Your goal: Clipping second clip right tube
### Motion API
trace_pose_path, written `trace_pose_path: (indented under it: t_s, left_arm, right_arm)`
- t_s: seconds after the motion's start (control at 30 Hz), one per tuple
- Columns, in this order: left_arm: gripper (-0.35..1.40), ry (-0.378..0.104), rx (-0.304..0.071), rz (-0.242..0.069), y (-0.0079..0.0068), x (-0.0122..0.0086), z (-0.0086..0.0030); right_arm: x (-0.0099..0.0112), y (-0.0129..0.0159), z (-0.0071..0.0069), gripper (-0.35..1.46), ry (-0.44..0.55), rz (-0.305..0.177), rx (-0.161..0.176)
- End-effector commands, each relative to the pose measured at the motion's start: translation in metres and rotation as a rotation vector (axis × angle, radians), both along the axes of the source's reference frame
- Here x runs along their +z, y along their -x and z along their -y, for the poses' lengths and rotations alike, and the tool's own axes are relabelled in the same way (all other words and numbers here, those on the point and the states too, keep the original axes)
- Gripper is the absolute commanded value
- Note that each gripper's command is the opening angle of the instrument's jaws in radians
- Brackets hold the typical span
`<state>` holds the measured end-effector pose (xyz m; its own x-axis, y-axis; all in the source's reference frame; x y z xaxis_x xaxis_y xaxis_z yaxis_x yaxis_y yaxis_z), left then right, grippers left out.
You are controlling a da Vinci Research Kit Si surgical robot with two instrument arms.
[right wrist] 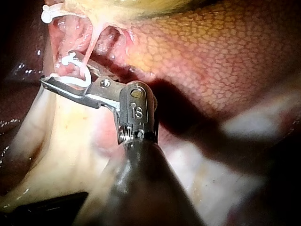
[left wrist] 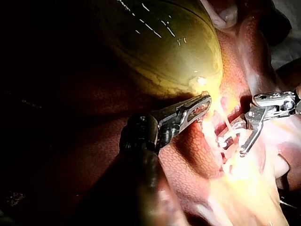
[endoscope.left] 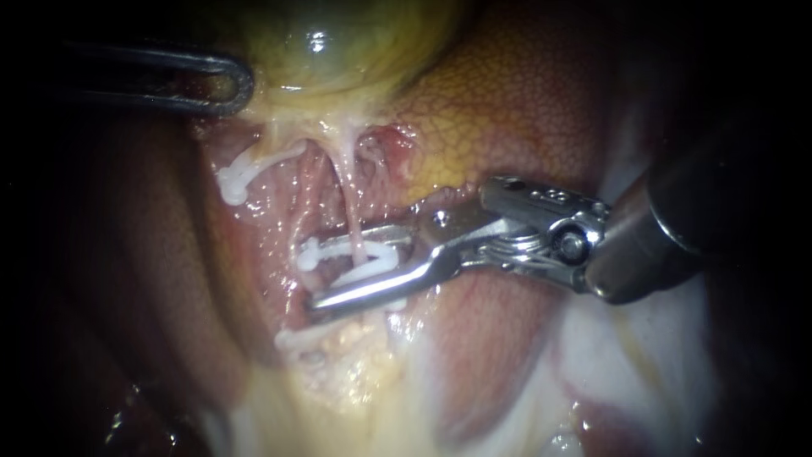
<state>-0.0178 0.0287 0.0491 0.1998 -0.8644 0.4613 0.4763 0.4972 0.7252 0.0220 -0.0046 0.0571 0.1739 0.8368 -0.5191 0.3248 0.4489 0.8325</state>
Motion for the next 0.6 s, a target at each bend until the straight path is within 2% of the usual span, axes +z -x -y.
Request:
trace_pose_path:
  t_s: [0.03,0.2,0.37,0.6]
  left_arm:
    - [-0.35,0.000,0.000,0.000,0.0000,0.0000,0.0000]
    - [-0.35,0.000,0.000,0.000,0.0000,0.0000,0.0000]
    - [-0.35,0.000,0.000,0.000,0.0000,0.0000,0.0000]
    - [-0.35,0.000,0.000,0.000,0.0000,0.0000,0.0000]
  right_arm:
    - [-0.0004,0.0000,0.0000,0.43,-0.002,-0.010,-0.002]
    - [-0.0019,-0.0001,0.0004,0.41,-0.016,-0.060,-0.012]
    - [-0.0031,-0.0001,0.0001,0.40,-0.026,-0.086,-0.022]
    - [-0.0031,0.0001,-0.0005,0.36,-0.031,-0.087,-0.012]
